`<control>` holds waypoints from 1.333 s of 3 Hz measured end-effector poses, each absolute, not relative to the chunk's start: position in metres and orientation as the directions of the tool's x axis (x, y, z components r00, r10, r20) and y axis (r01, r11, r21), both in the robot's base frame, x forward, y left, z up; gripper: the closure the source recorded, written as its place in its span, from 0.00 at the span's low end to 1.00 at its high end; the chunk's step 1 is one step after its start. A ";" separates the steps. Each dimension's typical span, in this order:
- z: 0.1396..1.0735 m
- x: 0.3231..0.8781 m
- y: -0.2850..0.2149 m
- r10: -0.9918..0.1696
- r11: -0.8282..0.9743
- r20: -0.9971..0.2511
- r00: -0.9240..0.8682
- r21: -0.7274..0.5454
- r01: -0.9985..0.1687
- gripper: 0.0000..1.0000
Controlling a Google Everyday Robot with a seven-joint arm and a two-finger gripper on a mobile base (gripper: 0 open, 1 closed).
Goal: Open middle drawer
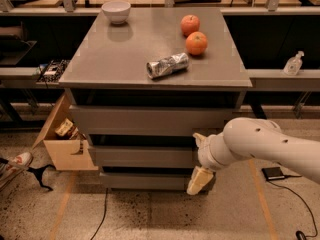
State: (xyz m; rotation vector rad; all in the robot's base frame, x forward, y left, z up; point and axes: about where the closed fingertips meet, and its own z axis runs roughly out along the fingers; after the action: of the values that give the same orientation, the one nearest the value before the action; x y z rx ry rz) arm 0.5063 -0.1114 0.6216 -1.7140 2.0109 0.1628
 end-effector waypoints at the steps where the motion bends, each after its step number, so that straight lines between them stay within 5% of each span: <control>1: 0.577 0.527 -0.112 -0.900 0.189 -0.428 -0.081 -0.216 -0.958 0.00; 4: 0.456 0.594 -0.095 -0.943 0.184 -0.312 -0.117 -0.193 -0.964 0.00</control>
Offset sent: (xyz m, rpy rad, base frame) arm 0.0537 0.0086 -0.1317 -0.0809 0.0666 0.0115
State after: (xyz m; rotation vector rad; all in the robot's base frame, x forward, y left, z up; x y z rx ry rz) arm 0.5937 -0.0952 0.4565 -1.7985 2.1053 0.0799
